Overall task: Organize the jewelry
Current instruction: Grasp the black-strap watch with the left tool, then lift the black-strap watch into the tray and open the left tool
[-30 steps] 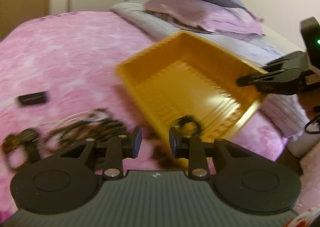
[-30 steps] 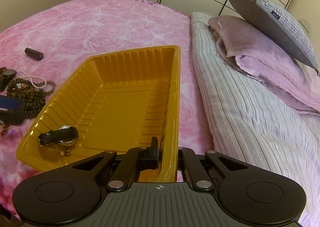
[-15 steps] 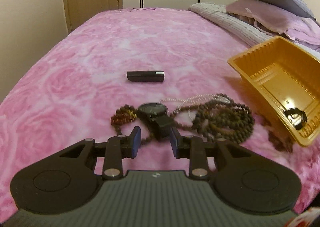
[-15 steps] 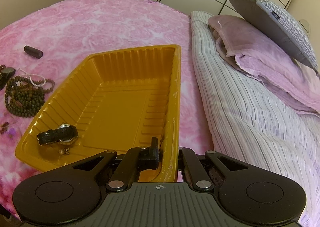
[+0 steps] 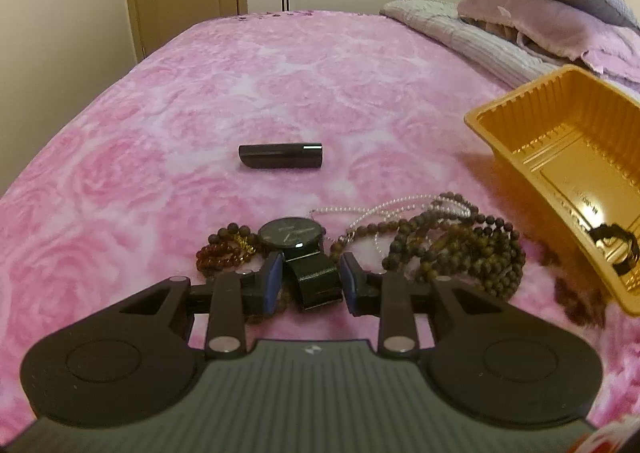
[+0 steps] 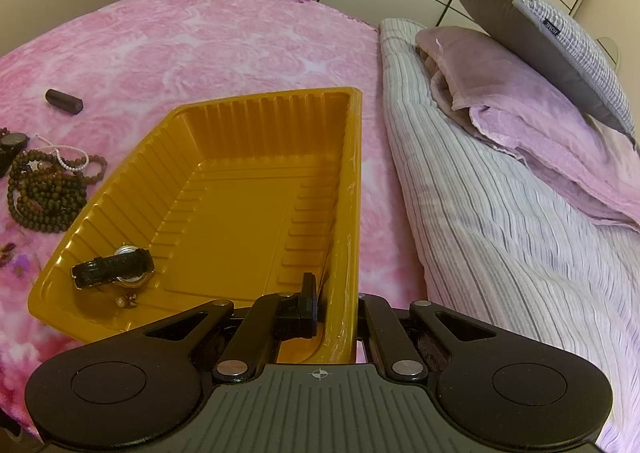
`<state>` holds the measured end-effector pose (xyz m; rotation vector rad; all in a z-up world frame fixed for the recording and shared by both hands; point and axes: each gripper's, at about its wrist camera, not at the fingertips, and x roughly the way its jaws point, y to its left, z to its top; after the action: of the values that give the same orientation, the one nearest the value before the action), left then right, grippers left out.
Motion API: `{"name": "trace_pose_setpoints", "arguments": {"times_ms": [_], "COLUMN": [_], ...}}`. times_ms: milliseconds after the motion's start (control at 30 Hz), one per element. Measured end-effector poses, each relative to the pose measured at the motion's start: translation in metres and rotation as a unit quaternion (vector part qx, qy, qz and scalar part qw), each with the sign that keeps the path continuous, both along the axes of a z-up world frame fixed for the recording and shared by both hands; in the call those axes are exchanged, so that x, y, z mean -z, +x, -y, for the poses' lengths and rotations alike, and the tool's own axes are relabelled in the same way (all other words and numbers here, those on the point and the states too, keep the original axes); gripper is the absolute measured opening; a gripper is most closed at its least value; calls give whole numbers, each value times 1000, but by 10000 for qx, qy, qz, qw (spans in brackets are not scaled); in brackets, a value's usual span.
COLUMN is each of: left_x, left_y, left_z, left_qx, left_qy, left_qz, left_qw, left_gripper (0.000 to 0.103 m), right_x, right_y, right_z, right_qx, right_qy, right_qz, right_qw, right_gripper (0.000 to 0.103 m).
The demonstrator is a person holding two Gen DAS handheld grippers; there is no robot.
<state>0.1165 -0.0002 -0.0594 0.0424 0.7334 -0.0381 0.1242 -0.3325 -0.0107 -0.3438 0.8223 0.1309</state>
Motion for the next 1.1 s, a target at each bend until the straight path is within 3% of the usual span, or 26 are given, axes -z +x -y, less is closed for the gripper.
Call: {"name": "trace_pose_setpoints", "arguments": {"times_ms": [200, 333, 700, 1100], "left_x": [-4, -12, 1, -40], "left_y": [-11, -25, -14, -22], "left_z": [1, 1, 4, 0], "left_qx": [122, 320, 158, 219], "left_qy": [33, -44, 83, -180], "left_qz": [-24, -131, -196, 278], "left_qw": [9999, 9994, 9996, 9992], "left_gripper": [19, 19, 19, 19], "right_x": [1, 1, 1, 2], "right_y": [-1, -1, -1, 0], "right_z": [1, 1, 1, 2], "right_qx": [18, 15, 21, 21], "right_qy": [22, 19, 23, 20], "right_qz": [7, 9, 10, 4], "right_qw": [10000, 10000, 10000, 10000], "right_gripper": [4, 4, 4, 4]}}
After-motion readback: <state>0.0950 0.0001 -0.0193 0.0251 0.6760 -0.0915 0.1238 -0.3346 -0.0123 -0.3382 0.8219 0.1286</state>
